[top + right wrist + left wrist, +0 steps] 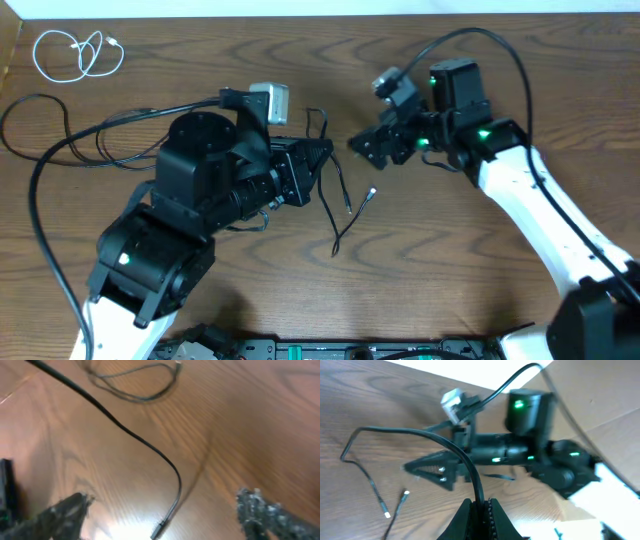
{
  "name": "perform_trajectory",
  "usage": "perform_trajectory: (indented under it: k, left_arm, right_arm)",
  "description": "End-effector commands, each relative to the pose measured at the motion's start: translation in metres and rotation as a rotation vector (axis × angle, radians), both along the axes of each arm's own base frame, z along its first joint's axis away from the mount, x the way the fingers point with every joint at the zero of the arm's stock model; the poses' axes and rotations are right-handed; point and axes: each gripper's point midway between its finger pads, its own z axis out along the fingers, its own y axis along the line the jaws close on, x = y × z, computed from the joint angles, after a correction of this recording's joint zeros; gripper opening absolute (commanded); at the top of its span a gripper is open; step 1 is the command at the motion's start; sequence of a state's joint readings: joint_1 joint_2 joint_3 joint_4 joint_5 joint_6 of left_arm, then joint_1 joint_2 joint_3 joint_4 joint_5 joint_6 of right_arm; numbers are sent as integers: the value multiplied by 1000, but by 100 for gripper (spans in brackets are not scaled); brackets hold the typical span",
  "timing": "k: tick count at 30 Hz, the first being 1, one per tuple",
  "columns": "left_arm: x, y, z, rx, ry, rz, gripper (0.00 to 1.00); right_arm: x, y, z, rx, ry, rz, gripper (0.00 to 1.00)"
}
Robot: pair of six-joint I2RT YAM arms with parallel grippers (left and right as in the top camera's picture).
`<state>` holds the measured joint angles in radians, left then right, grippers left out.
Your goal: Untangle cables
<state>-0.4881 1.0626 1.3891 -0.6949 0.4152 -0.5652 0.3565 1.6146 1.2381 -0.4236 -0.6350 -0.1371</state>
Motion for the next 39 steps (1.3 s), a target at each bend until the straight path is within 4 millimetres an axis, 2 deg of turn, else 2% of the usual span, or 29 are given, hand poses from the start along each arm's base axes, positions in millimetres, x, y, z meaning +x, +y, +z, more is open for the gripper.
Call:
perform_trajectory:
  k: [1, 6, 10, 13, 21, 24, 26, 31, 32, 33, 35, 37, 39]
  left_arm:
    - [-11, 7, 25, -115, 6, 50, 7]
    - [-18, 11, 39, -165, -16, 61, 8]
    - [-19, 11, 40, -170, -14, 62, 7]
    - [-19, 11, 40, -174, -8, 65, 8]
    - [-19, 11, 40, -195, 15, 76, 8]
    - [-19, 11, 41, -196, 13, 76, 8]
    - [-19, 11, 41, -197, 12, 76, 7]
    - [-23, 6, 46, -217, 4, 33, 7]
    - [-24, 5, 47, -219, 2, 31, 7]
    - [-24, 5, 47, -218, 2, 31, 7]
    - [-23, 5, 46, -215, 2, 32, 8]
    - [-19, 8, 44, -197, -7, 54, 8]
    - [-13, 16, 37, -170, 0, 113, 7]
  right_arm:
    - [-12, 27, 6, 118, -37, 199, 99]
    - [-17, 43, -1, 211, -29, 310, 99]
    - [-18, 55, -5, 256, -22, 350, 99]
    - [-28, 69, 0, 304, -26, 416, 99]
    - [-37, 92, -10, 235, -51, 415, 99]
    - [-39, 102, -3, 252, -84, 434, 99]
    - [-40, 107, 1, 267, -92, 436, 96]
    - [-48, 121, 9, 289, -121, 464, 61]
    - [-50, 123, 9, 288, -120, 468, 39]
    - [-49, 123, 8, 286, -110, 458, 24]
    - [-48, 122, 7, 290, -72, 434, 18]
    - [-45, 120, 7, 298, -33, 406, 1]
    - [-41, 116, 8, 307, 12, 371, 1]
